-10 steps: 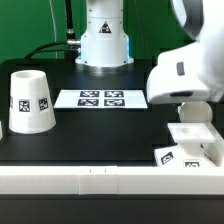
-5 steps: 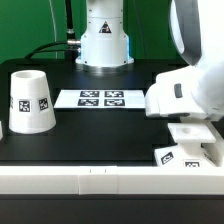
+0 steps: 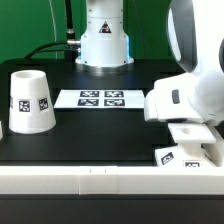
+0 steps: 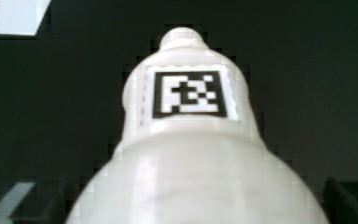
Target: Assemble lamp
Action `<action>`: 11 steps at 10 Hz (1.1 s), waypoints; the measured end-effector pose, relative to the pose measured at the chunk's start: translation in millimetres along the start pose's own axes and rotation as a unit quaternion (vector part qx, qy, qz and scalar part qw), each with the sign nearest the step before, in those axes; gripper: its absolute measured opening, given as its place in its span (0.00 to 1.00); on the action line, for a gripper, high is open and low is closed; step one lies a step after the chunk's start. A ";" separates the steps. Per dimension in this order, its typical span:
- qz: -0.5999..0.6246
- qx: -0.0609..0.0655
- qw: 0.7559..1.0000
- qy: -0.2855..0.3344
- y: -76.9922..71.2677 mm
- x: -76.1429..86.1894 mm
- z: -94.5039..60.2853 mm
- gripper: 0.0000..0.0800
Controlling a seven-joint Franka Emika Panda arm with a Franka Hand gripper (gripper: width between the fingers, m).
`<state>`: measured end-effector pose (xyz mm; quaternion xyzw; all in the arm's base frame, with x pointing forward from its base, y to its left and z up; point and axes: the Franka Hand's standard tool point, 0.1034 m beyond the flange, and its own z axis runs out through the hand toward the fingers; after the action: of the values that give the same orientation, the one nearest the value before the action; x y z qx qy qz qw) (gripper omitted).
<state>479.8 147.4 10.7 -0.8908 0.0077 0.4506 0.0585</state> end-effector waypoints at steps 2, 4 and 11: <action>0.000 0.000 1.000 0.000 0.1 0.0 -0.1 0.72; -0.004 0.001 1.000 0.003 0.2 0.1 -2.1 0.72; -0.024 0.015 0.999 0.020 11.9 -45.1 -79.9 0.72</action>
Offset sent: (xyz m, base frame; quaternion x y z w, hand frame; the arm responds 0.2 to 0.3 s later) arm 0.0022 -0.0014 0.0047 0.0064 0.0133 -0.0183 0.9997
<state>516.3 124.9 92.7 -0.8987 -0.0059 0.4307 0.0827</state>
